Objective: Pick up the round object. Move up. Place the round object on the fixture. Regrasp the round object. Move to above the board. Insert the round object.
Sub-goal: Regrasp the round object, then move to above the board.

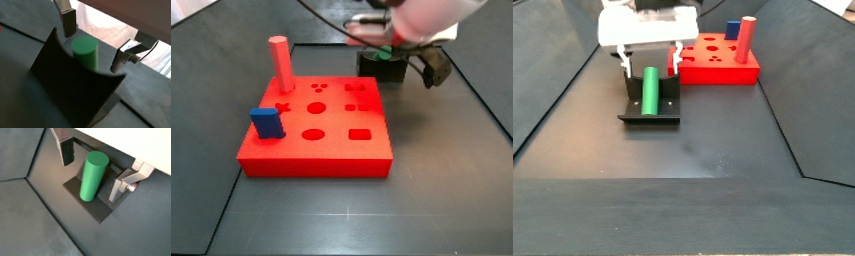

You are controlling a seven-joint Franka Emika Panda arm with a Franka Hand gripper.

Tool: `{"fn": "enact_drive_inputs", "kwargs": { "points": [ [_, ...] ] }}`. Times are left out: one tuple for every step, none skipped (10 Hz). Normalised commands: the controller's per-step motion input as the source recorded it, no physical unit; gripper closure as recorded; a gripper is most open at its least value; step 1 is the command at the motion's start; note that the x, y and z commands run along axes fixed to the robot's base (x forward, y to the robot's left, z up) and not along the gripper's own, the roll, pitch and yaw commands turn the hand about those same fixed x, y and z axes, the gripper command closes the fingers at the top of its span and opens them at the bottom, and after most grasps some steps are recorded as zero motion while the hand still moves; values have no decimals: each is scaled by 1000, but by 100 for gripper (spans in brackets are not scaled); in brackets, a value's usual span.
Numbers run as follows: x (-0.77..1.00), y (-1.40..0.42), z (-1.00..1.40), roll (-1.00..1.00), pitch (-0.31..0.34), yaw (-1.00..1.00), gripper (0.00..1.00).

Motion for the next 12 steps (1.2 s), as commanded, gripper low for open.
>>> {"fn": "enact_drive_inputs", "kwargs": {
  "points": [
    [80,6,-435,74,-53,-8,0],
    [75,5,-253,67,-42,-12,0],
    [43,0,-193,58,-24,-8,0],
    [0,0,0,0,0,0,100],
    [131,90,1000,-114,-425,48,100],
    [126,89,1000,-114,-416,30,100],
    [101,84,1000,-104,-373,-68,100],
    [87,81,1000,-96,-338,-135,100],
    [75,82,1000,-92,-292,-192,100],
    [67,85,1000,-86,-238,-242,100],
    [57,86,1000,-79,-184,-273,100],
    [47,88,1000,-75,-130,-283,100]
  ]
}}
